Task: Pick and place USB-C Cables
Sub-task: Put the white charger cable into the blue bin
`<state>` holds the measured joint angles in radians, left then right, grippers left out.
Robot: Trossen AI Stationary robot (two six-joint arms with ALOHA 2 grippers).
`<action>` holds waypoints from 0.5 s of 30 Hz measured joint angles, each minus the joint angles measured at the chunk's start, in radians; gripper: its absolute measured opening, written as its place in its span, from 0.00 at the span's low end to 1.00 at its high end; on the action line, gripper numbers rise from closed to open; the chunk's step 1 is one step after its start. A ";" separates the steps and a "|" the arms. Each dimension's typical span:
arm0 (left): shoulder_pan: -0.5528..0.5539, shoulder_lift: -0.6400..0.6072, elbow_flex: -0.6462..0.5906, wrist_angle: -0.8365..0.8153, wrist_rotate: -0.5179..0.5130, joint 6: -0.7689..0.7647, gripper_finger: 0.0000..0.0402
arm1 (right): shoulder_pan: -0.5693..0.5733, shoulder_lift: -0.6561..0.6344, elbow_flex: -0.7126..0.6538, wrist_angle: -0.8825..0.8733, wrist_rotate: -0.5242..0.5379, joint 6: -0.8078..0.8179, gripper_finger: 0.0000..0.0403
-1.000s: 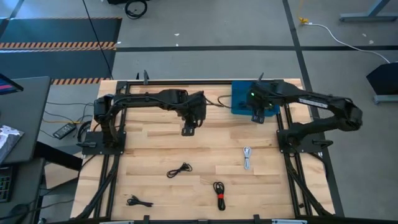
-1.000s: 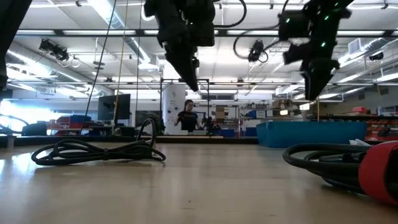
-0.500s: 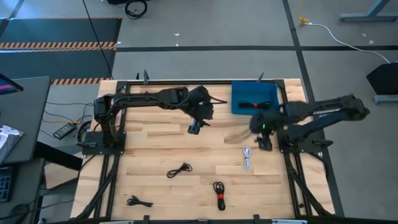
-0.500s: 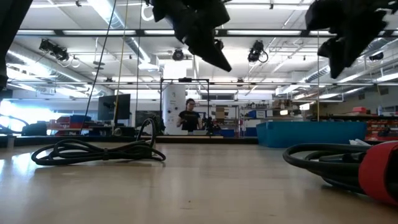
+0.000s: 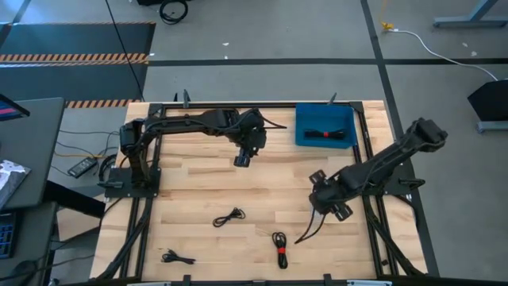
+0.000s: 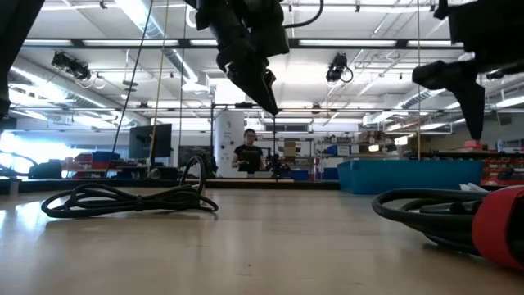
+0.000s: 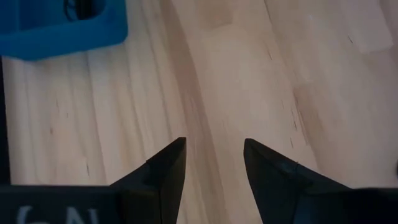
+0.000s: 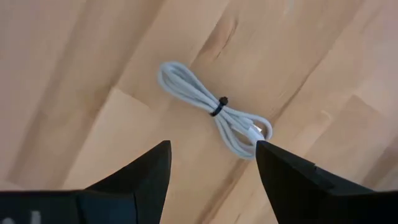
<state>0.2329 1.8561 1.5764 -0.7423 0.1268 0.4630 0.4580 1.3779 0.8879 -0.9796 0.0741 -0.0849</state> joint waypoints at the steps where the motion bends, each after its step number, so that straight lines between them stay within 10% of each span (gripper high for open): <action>1: 0.000 0.000 0.000 -0.004 0.000 -0.006 0.42 | 0.005 0.018 0.000 0.001 0.006 -0.019 0.60; 15: -0.021 0.000 0.000 -0.029 0.000 -0.034 0.42 | 0.021 0.233 0.000 0.127 0.064 -0.262 0.62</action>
<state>0.2120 1.8561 1.5764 -0.7715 0.1272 0.4286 0.4786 1.6113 0.8879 -0.8528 0.1382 -0.3466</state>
